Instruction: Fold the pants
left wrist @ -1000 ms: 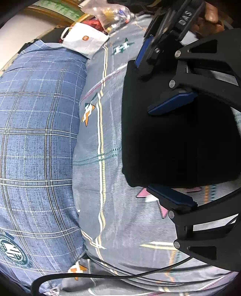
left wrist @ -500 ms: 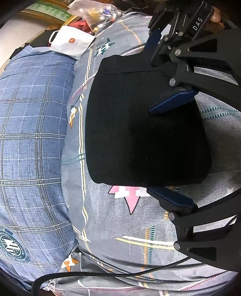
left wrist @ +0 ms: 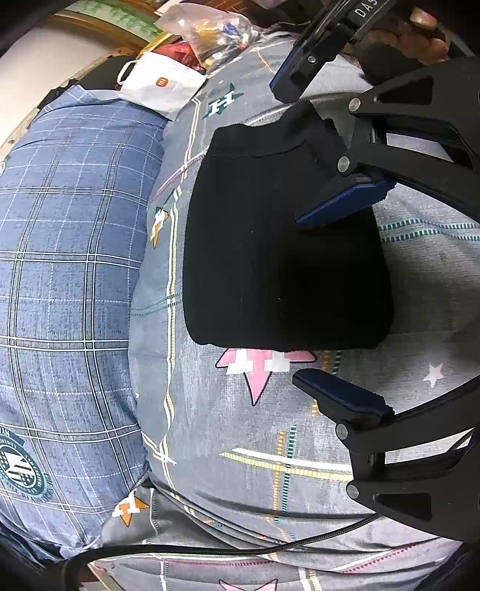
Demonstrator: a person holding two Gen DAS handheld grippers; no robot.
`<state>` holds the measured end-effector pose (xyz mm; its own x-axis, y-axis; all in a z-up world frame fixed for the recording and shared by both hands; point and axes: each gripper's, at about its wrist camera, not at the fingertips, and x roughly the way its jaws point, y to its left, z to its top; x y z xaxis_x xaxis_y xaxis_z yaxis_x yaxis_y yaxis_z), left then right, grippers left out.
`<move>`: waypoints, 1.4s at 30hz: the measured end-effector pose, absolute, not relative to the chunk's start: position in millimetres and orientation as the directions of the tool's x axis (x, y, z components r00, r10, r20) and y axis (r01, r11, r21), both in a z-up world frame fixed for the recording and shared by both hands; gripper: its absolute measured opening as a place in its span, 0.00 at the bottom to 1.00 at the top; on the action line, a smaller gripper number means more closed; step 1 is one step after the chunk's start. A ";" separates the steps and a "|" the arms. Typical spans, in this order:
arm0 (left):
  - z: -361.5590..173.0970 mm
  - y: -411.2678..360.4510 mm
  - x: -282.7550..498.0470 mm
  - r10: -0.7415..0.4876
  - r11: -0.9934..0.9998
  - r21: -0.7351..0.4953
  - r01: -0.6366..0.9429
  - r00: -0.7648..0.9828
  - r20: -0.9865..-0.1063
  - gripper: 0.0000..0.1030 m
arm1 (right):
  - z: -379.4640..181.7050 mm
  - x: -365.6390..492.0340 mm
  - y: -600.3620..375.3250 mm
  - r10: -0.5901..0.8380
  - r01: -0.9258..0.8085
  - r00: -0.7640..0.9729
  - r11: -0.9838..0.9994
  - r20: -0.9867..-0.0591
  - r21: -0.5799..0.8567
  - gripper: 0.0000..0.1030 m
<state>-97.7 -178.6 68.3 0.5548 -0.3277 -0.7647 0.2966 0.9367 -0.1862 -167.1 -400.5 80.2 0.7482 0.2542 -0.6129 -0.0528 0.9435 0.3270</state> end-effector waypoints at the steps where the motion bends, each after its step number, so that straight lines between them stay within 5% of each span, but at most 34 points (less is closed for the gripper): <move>1: 68.9 -177.7 -97.4 -0.328 0.937 -0.188 0.296 0.552 -0.767 0.77 | 82.1 -167.2 -399.3 0.253 -0.056 0.751 0.945 -0.611 0.322 0.45; 42: 57.2 -153.0 -78.4 -0.393 0.918 -0.304 0.255 0.489 -0.779 0.78 | 53.8 -134.9 -414.4 0.274 0.012 0.694 0.920 -0.665 0.392 0.64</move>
